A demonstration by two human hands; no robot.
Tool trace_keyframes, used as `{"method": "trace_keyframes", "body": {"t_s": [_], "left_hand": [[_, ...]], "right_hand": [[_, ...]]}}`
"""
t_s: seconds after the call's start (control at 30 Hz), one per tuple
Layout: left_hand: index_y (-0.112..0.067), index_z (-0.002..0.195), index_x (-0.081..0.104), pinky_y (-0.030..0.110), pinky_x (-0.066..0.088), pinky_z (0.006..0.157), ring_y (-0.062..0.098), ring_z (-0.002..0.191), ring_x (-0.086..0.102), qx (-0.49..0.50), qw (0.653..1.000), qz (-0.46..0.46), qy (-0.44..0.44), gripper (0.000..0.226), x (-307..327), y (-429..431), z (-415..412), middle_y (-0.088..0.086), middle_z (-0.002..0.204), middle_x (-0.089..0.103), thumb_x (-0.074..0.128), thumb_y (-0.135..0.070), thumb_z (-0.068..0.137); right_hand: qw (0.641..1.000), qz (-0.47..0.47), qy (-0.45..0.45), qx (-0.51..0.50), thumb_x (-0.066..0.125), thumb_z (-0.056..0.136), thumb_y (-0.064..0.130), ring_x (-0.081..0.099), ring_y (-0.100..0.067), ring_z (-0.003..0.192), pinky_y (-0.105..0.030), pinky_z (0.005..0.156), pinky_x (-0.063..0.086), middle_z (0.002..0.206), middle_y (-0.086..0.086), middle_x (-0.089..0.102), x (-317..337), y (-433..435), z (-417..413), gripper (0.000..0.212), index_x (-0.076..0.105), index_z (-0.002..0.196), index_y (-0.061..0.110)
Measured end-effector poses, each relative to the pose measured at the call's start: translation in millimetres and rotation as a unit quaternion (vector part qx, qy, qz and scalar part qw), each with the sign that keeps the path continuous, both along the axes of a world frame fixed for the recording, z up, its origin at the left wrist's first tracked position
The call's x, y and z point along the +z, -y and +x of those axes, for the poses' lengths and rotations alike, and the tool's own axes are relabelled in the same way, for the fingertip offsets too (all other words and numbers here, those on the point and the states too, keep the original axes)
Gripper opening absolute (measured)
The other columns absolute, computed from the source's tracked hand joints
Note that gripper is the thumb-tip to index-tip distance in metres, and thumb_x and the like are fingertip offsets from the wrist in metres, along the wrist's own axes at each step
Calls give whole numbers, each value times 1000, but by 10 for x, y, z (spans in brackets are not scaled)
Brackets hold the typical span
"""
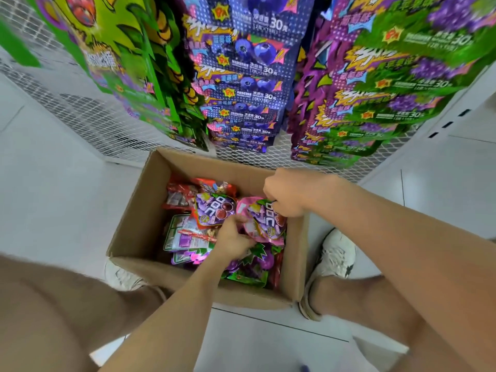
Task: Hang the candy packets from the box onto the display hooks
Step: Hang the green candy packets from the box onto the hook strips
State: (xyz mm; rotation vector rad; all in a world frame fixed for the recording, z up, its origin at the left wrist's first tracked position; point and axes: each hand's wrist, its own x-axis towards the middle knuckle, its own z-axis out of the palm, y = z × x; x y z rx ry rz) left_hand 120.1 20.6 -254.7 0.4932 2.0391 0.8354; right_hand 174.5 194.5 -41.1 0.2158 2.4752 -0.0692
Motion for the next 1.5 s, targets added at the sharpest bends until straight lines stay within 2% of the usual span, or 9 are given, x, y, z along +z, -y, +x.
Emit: {"method": "trace_keyframes", "body": {"t_s": [0.1, 0.2, 0.37, 0.57, 0.73, 0.97, 1.13, 1.33, 1.5], "left_hand": [[-17, 119, 56, 56, 58, 94, 31, 113, 66, -120, 987, -58, -93, 53, 45, 31, -19, 3, 121, 62, 86, -14, 76], [-17, 145, 39, 65, 39, 113, 44, 145, 34, -243, 896, -254, -271, 95, 119, 194, -106, 12, 152, 34, 89, -55, 74], [-8, 166, 4, 72, 37, 115, 51, 159, -12, -304, 847, -370, -231, 134, 101, 439, -285, 10, 172, -9, 89, -57, 76], [-10, 147, 42, 44, 54, 79, 46, 112, 67, -266, 895, -276, -229, 75, 187, 452, -304, 26, 164, 16, 80, -2, 84], [-10, 124, 73, 40, 55, 87, 38, 108, 68, -279, 909, -214, -224, 28, 316, 493, -376, 19, 125, 68, 64, 0, 99], [-17, 97, 57, 36, 47, 81, 13, 76, 52, -143, 983, -11, -112, 10, 925, 567, -565, 1, 83, 59, 62, -10, 102], [-31, 94, 61, 35, 45, 88, 8, 84, 56, -107, 986, 131, -7, 18, 1639, 579, -817, 5, 86, 62, 61, -20, 109], [-20, 107, 68, 27, 52, 80, 17, 88, 63, -34, 968, 250, 1, 4, 2249, 527, -857, 5, 92, 67, 64, -19, 107], [-19, 113, 68, 34, 51, 80, 19, 88, 63, 23, 964, 265, -20, 8, 2554, 492, -869, -2, 90, 69, 62, -19, 108]], "right_hand": [[1000, 1, 1, -1, 58, 100, 19, 48, -23, 64, -30, 52, 36, 83, -2, 38, 11, -20, 26, 36, 36, 72, 20], [1000, 5, -2, 4, 56, 99, 14, 48, -23, 63, -31, 52, 38, 81, -5, 44, 0, 15, 58, 33, 38, 72, 18], [999, 9, 27, 27, 55, 100, 12, 49, -22, 62, -31, 52, 40, 80, -5, 46, -77, 170, 90, 31, 39, 73, 17], [999, -5, 21, 38, 57, 100, 15, 48, -22, 63, -31, 51, 36, 81, -3, 42, -110, 256, 14, 34, 36, 73, 19], [999, -6, 27, 36, 55, 101, 16, 52, -22, 67, -32, 55, 42, 86, -4, 50, -61, 252, -18, 17, 52, 85, 16], [999, 2, -4, 35, 57, 101, 19, 52, -22, 69, -30, 52, 38, 96, -8, 55, 86, 230, -27, 11, 56, 92, 14], [995, -84, -48, 20, 79, 87, 34, 61, -30, 108, -43, 85, 56, 123, -7, 62, 135, 250, 79, 62, 49, 138, 14], [961, -214, -161, -74, 76, 95, 35, 48, -25, 74, -41, 68, 37, 80, -8, 52, 508, 254, 69, 33, 53, 84, 15], [912, -283, -242, -173, 78, 94, 38, 63, -27, 111, -36, 88, 46, 120, -15, 67, 809, 183, 129, 51, 65, 131, 5]]}}
